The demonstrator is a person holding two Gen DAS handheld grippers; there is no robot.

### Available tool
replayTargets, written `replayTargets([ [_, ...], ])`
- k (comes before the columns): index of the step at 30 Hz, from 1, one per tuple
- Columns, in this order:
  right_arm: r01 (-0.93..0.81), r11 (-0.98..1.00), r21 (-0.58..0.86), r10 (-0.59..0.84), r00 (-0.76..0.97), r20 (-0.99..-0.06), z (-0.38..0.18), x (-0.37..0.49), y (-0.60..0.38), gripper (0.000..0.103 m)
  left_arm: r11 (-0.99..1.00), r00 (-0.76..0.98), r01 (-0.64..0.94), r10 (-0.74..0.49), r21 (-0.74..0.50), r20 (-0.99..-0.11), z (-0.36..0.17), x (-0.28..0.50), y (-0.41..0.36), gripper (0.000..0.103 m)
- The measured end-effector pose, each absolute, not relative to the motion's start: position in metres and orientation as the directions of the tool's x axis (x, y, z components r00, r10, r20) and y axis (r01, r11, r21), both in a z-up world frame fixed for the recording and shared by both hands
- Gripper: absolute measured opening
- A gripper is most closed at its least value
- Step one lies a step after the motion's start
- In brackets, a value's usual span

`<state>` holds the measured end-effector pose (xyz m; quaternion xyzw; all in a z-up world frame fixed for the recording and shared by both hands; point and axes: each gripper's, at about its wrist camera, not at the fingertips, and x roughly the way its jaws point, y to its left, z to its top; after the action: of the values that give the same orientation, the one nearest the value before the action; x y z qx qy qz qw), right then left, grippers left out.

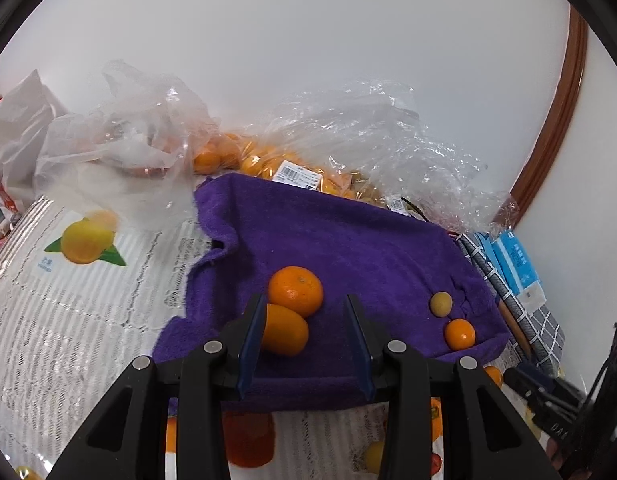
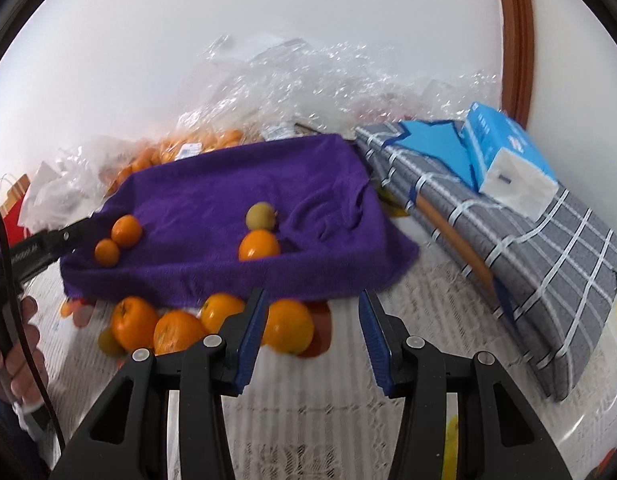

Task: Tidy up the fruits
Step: 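Withdraw both grippers from the towel toward the remaining fruits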

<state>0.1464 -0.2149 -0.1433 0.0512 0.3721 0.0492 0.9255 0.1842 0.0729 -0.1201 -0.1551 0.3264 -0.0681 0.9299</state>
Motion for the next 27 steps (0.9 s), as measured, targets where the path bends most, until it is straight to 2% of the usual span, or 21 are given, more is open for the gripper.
replayTargets([
  [2,-0.081,0.985,0.15,0.163,0.706,-0.689,-0.147,0.145,-0.213,0.045,0.938,0.789,0.029,-0.234,-0.346,-0.568,-0.117,0.174,0.078,0.044],
  [3,-0.094,0.984,0.151,0.174,0.698,-0.695,-0.149,0.146,-0.211,0.045,0.936,0.794,0.03,-0.235,-0.35,-0.561,-0.116,0.17,0.079,0.052],
  [4,-0.106,0.984,0.145,0.178,0.692,-0.7,-0.151,0.146,-0.208,0.045,0.934,0.796,0.031,-0.238,-0.355,-0.556,-0.115,0.165,0.08,0.055],
  [9,-0.114,0.985,0.128,0.172,0.66,-0.731,-0.163,0.156,-0.203,0.043,0.924,0.781,0.058,-0.277,-0.377,-0.559,-0.125,0.138,0.078,0.056],
  [13,-0.135,0.981,0.136,0.192,0.637,-0.747,-0.168,0.161,-0.2,0.033,0.924,0.739,0.135,-0.334,-0.357,-0.585,-0.135,0.129,0.059,0.055],
  [21,-0.152,0.977,0.148,0.212,0.667,-0.714,-0.163,0.152,-0.203,0.033,0.941,0.669,0.205,-0.337,-0.271,-0.663,-0.147,0.121,0.024,0.055],
  [25,-0.133,0.978,0.159,0.207,0.688,-0.695,-0.159,0.148,-0.209,0.033,0.945,0.628,0.225,-0.326,-0.236,-0.707,-0.153,0.127,0.014,0.049],
  [27,-0.132,0.977,0.165,0.21,0.69,-0.692,-0.158,0.147,-0.211,0.033,0.948,0.601,0.227,-0.315,-0.221,-0.735,-0.158,0.131,0.01,0.041],
])
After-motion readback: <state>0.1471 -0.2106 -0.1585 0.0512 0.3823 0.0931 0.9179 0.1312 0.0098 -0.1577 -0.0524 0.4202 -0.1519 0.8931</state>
